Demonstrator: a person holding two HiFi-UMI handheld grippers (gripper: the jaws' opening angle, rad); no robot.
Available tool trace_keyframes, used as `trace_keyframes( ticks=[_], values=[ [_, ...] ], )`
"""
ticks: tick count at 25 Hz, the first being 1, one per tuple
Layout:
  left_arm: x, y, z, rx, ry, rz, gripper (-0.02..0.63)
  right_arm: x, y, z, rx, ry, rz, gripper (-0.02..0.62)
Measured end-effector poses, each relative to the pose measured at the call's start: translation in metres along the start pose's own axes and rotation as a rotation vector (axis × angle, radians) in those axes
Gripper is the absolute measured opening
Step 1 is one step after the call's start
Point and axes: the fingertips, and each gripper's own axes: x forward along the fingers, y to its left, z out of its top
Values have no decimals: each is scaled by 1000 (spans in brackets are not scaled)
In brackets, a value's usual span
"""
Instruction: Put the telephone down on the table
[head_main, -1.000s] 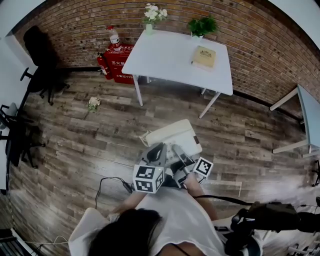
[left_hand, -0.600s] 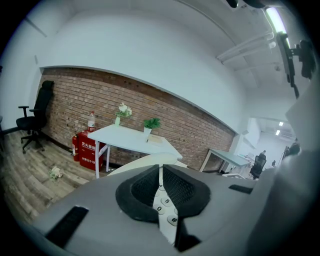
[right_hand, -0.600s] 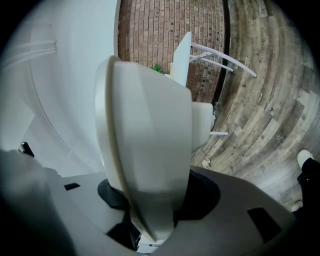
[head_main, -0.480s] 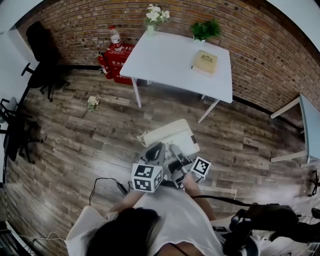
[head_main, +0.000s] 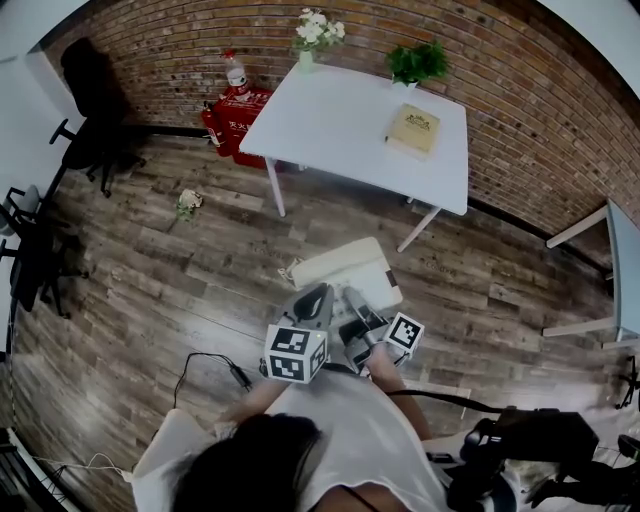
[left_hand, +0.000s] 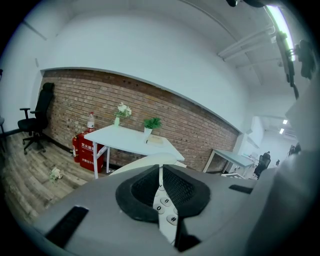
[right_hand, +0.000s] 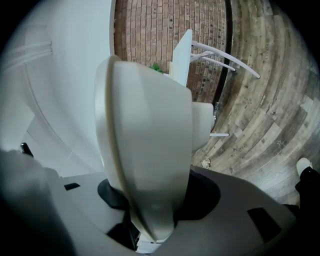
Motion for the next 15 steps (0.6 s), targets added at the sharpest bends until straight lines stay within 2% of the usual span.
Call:
trace_keyframes(
  ticks=[7, 15],
  values=[
    [3, -10, 4, 3, 0, 12, 42, -7, -2, 12, 20, -2, -5, 224],
    [-8, -3, 1, -10, -13, 36, 41, -6, -1, 5, 8, 11, -3, 224]
  ],
)
